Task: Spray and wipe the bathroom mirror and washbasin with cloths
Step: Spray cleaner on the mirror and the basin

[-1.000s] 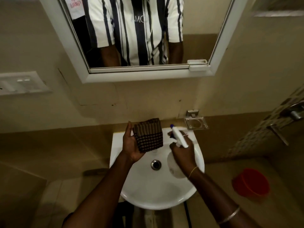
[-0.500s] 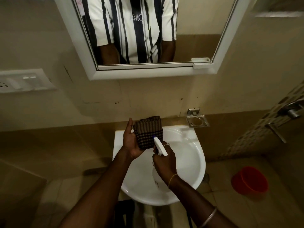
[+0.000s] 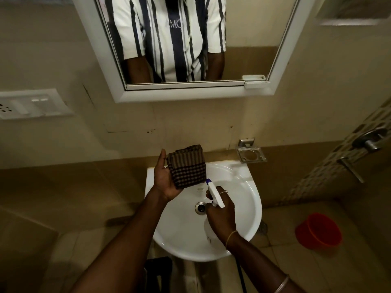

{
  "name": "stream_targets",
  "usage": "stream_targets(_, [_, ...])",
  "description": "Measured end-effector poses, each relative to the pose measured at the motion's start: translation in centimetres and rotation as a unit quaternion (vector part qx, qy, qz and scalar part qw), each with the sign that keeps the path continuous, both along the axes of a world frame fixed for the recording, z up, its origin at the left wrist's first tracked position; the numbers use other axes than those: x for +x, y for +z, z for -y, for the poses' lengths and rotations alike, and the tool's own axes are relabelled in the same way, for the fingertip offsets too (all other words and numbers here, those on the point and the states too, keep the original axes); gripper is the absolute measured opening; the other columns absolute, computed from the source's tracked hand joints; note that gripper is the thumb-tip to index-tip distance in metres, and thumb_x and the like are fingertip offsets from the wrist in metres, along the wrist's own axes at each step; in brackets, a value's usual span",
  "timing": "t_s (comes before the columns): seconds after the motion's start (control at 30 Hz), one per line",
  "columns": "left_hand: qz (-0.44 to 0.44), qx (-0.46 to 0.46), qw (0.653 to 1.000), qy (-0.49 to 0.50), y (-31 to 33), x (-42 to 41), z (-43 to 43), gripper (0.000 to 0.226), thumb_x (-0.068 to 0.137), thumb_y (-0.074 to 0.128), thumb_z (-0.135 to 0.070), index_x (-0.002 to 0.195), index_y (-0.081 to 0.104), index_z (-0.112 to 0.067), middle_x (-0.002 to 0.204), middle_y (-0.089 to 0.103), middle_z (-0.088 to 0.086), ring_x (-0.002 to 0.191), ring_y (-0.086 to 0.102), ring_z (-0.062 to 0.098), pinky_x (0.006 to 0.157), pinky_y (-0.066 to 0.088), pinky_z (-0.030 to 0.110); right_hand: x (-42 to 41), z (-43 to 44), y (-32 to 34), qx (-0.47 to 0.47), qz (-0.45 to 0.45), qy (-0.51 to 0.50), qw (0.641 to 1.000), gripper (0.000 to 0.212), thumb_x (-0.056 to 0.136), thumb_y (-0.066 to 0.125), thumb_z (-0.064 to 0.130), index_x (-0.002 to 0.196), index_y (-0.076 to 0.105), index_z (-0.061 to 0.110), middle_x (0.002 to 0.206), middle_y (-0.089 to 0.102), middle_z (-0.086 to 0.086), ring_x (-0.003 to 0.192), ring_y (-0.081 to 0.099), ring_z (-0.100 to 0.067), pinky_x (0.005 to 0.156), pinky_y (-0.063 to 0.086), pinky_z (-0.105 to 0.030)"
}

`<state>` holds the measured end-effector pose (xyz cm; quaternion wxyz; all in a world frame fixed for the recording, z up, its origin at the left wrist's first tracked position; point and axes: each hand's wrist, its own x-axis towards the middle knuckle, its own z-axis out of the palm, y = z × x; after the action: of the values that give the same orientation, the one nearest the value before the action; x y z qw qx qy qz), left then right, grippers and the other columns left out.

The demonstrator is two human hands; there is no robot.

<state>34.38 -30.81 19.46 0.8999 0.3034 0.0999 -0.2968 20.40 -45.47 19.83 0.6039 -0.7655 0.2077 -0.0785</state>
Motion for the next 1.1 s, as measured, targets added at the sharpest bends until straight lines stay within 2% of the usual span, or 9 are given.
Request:
stream_targets(0.17, [-0.003, -0.010, 1.000, -0.003, 0.1, -0.3, 0.2, 0.095, 0.088, 0.046, -0.081, 0.151, 0.050, -0.010, 0.152, 0.051, 0.022, 0.144, 0.046, 0.041, 0.121, 0.032, 0.058, -0.6, -1.8, -0.9, -0.033, 0.028, 0.032, 0.999, 0.037, 0.077, 0.060, -0.012, 0.089, 0.065, 0.023, 0.086, 0.064, 0.008, 0.087, 0.064, -0.013, 0.084, 0.054, -0.026])
stream_targets(0.33, [0.000, -0.015, 1.000, -0.009, -0.5, -0.4, 0.1, 0.097, 0.087, 0.048, -0.082, 0.153, 0.046, -0.011, 0.155, 0.047, 0.022, 0.146, 0.043, 0.043, 0.121, 0.030, 0.060, -0.8, -2.5, -1.2, -0.026, 0.032, 0.027, 0.999, 0.034, 0.079, 0.061, -0.011, 0.087, 0.064, 0.021, 0.086, 0.063, 0.009, 0.087, 0.063, -0.010, 0.082, 0.050, -0.018])
stream_targets(0.47, [0.005, -0.024, 1.000, -0.007, -0.5, -0.6, -0.1, 0.098, 0.087, 0.047, -0.082, 0.154, 0.044, -0.010, 0.156, 0.047, 0.023, 0.146, 0.043, 0.043, 0.122, 0.030, 0.059, -0.7, -1.9, -1.5, -0.030, 0.029, 0.024, 0.999, 0.037, 0.079, 0.061, -0.011, 0.093, 0.065, 0.023, 0.089, 0.064, 0.007, 0.090, 0.063, -0.012, 0.086, 0.055, -0.029])
stream_targets(0.57, [-0.001, -0.021, 1.000, 0.001, -0.3, -0.9, -0.2, 0.096, 0.087, 0.046, -0.082, 0.152, 0.047, -0.011, 0.153, 0.050, 0.024, 0.142, 0.047, 0.044, 0.118, 0.036, 0.059, -0.7, -1.3, -1.5, -0.026, 0.019, 0.001, 0.999, 0.037, 0.077, 0.061, -0.012, 0.085, 0.063, 0.024, 0.085, 0.062, 0.005, 0.084, 0.062, -0.015, 0.082, 0.057, -0.039])
stream_targets(0.63, [-0.005, -0.020, 1.000, 0.006, -0.3, -1.0, -0.2, 0.096, 0.088, 0.046, -0.082, 0.152, 0.048, -0.011, 0.153, 0.050, 0.023, 0.142, 0.047, 0.043, 0.119, 0.035, 0.059, -0.8, -1.0, -1.3, -0.013, 0.011, -0.004, 1.000, 0.035, 0.077, 0.062, -0.012, 0.082, 0.063, 0.022, 0.084, 0.062, 0.004, 0.081, 0.062, -0.015, 0.082, 0.056, -0.040])
stream_targets(0.8, [-0.003, -0.012, 1.000, 0.006, 0.2, -1.2, -0.1, 0.095, 0.088, 0.048, -0.081, 0.152, 0.048, -0.011, 0.153, 0.050, 0.023, 0.144, 0.045, 0.043, 0.122, 0.030, 0.059, -1.1, -0.7, -1.0, -0.018, 0.020, 0.026, 0.999, 0.039, 0.080, 0.062, -0.010, 0.094, 0.067, 0.026, 0.090, 0.065, 0.009, 0.090, 0.064, -0.013, 0.088, 0.058, -0.040])
stream_targets(0.87, [-0.006, -0.013, 1.000, 0.011, 0.8, -1.4, 0.0, 0.092, 0.089, 0.048, -0.079, 0.150, 0.051, -0.010, 0.151, 0.052, 0.023, 0.142, 0.047, 0.043, 0.120, 0.034, 0.058, -1.1, -0.6, -0.5, -0.015, 0.025, 0.033, 0.999, 0.043, 0.081, 0.063, -0.009, 0.098, 0.068, 0.029, 0.093, 0.066, 0.010, 0.094, 0.065, -0.013, 0.090, 0.058, -0.039])
stream_targets(1.0, [-0.003, -0.022, 1.000, 0.007, 2.1, -2.1, 0.0, 0.083, 0.093, 0.050, -0.071, 0.147, 0.054, -0.009, 0.150, 0.053, 0.023, 0.139, 0.050, 0.044, 0.115, 0.041, 0.058, -1.4, -0.8, 2.1, -0.008, 0.036, 0.048, 0.998, 0.050, 0.080, 0.064, -0.009, 0.108, 0.066, 0.032, 0.102, 0.066, 0.010, 0.101, 0.062, -0.006, 0.090, 0.054, -0.027])
stream_targets(1.1, [-0.003, -0.024, 1.000, 0.006, 3.1, -2.8, -0.1, 0.074, 0.098, 0.045, -0.065, 0.139, 0.063, -0.006, 0.145, 0.057, 0.025, 0.127, 0.061, 0.044, 0.101, 0.053, 0.057, -0.9, -1.1, 4.7, 0.005, 0.062, 0.038, 0.997, 0.054, 0.079, 0.062, -0.008, 0.119, 0.066, 0.029, 0.104, 0.067, 0.007, 0.099, 0.064, -0.012, 0.088, 0.057, -0.031])
